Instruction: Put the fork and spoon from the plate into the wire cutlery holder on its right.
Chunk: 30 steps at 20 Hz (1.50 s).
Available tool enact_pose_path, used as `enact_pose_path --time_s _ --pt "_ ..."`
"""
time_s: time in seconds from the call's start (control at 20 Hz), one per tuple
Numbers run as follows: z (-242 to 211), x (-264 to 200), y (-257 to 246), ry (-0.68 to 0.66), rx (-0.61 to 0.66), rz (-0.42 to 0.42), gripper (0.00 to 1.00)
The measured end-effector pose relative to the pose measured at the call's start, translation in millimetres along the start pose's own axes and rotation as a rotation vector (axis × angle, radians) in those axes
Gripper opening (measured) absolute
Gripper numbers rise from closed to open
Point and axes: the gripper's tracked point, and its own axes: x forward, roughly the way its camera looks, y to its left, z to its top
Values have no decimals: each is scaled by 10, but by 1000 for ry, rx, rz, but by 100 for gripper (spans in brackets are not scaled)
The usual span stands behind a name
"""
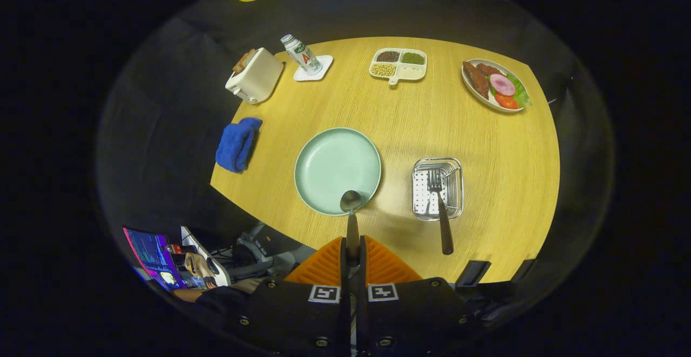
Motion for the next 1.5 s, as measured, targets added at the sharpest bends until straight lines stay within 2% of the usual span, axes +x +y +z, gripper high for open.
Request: enact_pose_path --time_s 0.35,0.6,1.0,1.5 --pt "175 -529 -335 -86 42 -34 5" --pt "143 -673 -623 -108 93 -62 5" --pt "79 -410 -970 -84 161 -113 5" --pt "213 17 -1037 -51 159 -141 5"
